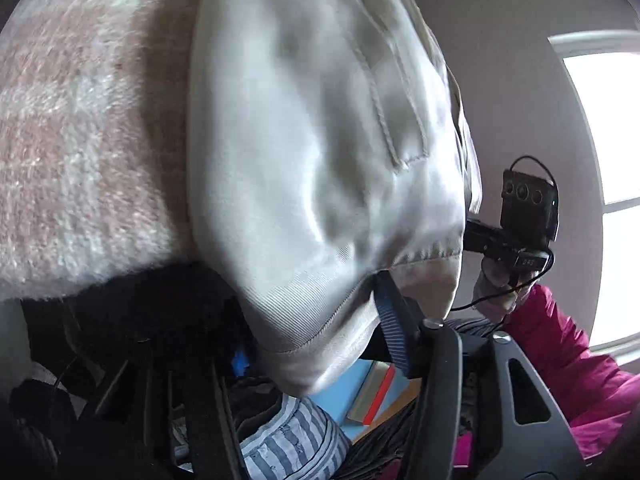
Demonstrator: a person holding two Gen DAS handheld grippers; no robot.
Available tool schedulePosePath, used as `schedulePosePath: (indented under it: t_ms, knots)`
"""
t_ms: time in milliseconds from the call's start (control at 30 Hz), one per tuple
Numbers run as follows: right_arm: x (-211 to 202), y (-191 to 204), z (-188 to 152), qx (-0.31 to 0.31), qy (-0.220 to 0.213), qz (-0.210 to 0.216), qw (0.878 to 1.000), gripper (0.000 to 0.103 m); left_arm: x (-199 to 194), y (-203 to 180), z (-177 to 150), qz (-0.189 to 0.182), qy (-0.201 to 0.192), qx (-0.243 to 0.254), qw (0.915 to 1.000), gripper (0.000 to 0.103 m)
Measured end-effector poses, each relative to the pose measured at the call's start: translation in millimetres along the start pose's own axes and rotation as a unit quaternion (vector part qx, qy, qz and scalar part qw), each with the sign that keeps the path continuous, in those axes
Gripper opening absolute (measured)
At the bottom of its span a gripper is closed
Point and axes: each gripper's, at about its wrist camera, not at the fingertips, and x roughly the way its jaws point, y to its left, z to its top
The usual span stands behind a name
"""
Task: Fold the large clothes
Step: 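Grasp the hem end of the strip with both tools side by side, then lift the hem end with both tools and fold it toward the blue collar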
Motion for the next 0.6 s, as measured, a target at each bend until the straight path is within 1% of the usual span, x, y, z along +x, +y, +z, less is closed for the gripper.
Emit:
schedulePosePath:
  t_ms: [33, 67, 100, 200, 267, 300, 367, 433, 467, 500, 533, 600]
  knots:
    - [-2.3, 2.9, 0.1, 0.002, 0.002, 0.005, 1.0, 0.052, -2.0, -5.5, -0.2, 0.005, -0.001, 0.012, 0.9999, 0.033]
    - [-5.7, 5.1, 0.6, 0.008, 0.001, 0.012, 1.0, 0.045, -4.0, -8.8, 0.6, 0.008, -0.002, 0.018, 0.9998, 0.029]
    - [-9.9, 6.5, 1.4, 0.019, 0.0, 0.026, 0.999, 0.041, -4.9, -8.7, 2.0, 0.004, -0.002, 0.014, 0.9999, 0.025]
    - [-28.4, 9.2, 1.8, 0.044, -0.022, 0.086, 0.995, 0.039, -17.0, -7.7, 0.6, -0.022, -0.001, -0.005, 0.9997, 0.019]
    - [-38.3, 13.6, 2.0, 0.047, -0.041, 0.108, 0.992, 0.041, -26.5, -13.3, -2.7, -0.04, -0.007, -0.01, 0.9991, 0.016]
    - [-39.6, 18.2, 2.9, 0.042, -0.043, 0.103, 0.993, 0.045, -32.7, -16.2, -3.4, -0.046, -0.012, -0.009, 0.9988, 0.015]
    - [-33.6, 27.6, 2.9, 0.021, -0.031, 0.067, 0.997, 0.046, -40.7, -17.7, -5.3, -0.05, -0.015, -0.015, 0.9985, 0.014]
    - [-21.5, 33.7, 2.7, 0.019, -0.004, 0.044, 0.999, 0.039, -43.5, -17.2, -7.2, -0.055, -0.016, -0.018, 0.9982, 0.013]
    - [-18.1, 33.8, 3.6, 0.022, 0.005, 0.034, 0.999, 0.031, -45.8, -18.7, -0.7, -0.051, -0.016, -0.016, 0.9984, 0.013]
    - [-19.3, 29.5, 5.9, 0.033, 0.007, 0.03, 0.999, 0.027, -46.6, -19.4, 0.0, -0.049, -0.016, -0.015, 0.9986, 0.013]
    - [-19.6, 27.9, 7.0, 0.051, 0.004, 0.035, 0.998, 0.026, -49.3, -13.8, -0.5, -0.049, -0.015, -0.014, 0.9986, 0.013]
    - [-28.0, 17.4, 8.0, 0.093, -0.01, 0.06, 0.994, 0.023, -44.9, -14.1, 8.4, -0.054, -0.015, -0.018, 0.9983, 0.012]
